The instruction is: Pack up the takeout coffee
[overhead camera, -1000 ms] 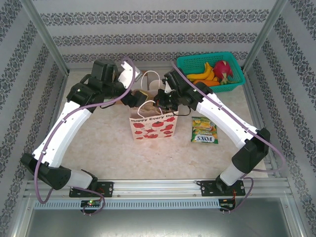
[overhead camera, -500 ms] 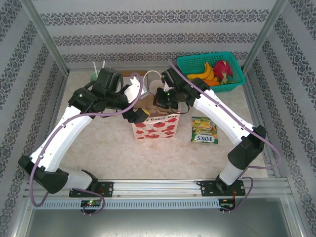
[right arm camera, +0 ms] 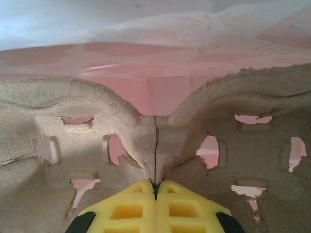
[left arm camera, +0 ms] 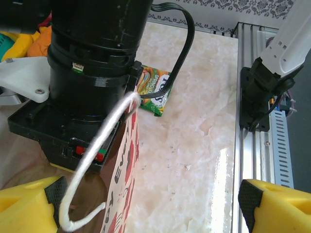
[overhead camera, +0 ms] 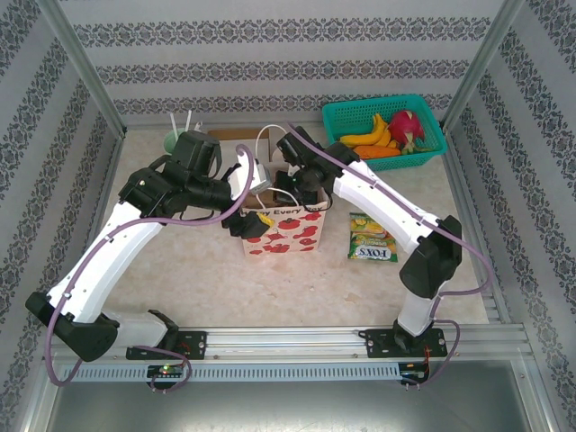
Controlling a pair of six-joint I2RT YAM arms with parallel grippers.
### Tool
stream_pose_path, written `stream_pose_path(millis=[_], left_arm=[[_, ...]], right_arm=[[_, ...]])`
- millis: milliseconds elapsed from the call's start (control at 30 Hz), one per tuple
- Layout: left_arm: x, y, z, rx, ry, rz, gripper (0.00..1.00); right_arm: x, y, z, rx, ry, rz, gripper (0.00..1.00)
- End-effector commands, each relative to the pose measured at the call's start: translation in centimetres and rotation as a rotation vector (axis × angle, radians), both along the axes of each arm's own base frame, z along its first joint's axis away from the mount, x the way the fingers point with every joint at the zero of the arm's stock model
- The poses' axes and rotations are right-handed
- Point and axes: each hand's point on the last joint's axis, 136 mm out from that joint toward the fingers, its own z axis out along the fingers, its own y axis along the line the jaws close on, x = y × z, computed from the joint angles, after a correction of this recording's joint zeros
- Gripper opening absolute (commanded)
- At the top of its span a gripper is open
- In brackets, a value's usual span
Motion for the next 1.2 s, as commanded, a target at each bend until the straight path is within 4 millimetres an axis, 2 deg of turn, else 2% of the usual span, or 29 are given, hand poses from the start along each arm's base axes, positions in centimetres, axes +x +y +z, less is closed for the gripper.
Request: stream_pose_path(millis=[0,167,233,300,367,433,500,567,633,700,767,933,1067,1167], left_arm=[[-1.5,-0.2,0.9,-0.025,-0.044,-0.061,0.92],[-0.8,0.0,1.5,-0.039,-0.090,-0.016,0.92],[-0.6,0.2,2.2,-0.066,-0.106,0.003,0.94],[-1.5,0.5,3.2,-0.119,-0.113,-0.036,0.96],[-0.8,1.1,4.4,-0.166,-0.133,0.009,0.99],[1.9,2.2,5.5,-0.193,-0.162,0.164,0.99],[5.8,4.2,6.3,-0.219,-0.169,0.371,0.99],[8.9,6.2,6.8,-0.262,-0.125,0.523,1.00],[11.5,8.1,6.9,-0.297,-0.074,0.658,1.00],[13.6,9.3,6.2,-0.277,-0.031,0.754,0.99],[14.5,8.9,5.4,-0.254,0.015,0.757,0.95],[14.8,5.8,4.1,-0.283,0.115,0.601,0.89],[16.2,5.3,2.8,-0.275,0.150,0.602,0.80],[17.2,4.8,1.8,-0.259,0.198,0.594,0.68]], right_arm=[[-0.5,-0.8,-0.6,-0.084,0.004,0.026,0.00],[-1.0,-0.9,-1.2,-0.121,0.011,0.052,0.00],[-1.1,-0.8,-1.1,-0.124,0.002,0.067,0.00],[-1.3,-0.4,-1.1,-0.114,-0.011,0.095,0.00],[-1.5,-0.3,-1.2,-0.113,-0.003,0.111,0.00],[-1.7,-0.5,-1.4,-0.122,0.005,0.121,0.00],[-2.0,-0.6,-1.4,-0.121,0.013,0.130,0.00],[-2.4,-0.5,-1.4,-0.113,0.019,0.141,0.00],[-2.7,-0.5,-1.2,-0.105,0.024,0.153,0.00],[-3.1,-0.5,-0.9,-0.093,0.027,0.164,0.00],[-3.4,-0.5,-0.6,-0.086,0.031,0.174,0.00],[-4.0,-1.0,-0.7,-0.100,0.050,0.190,0.00],[-4.3,-0.9,-0.7,-0.097,0.058,0.200,0.00],[-4.4,-0.8,-0.9,-0.100,0.065,0.205,0.00]])
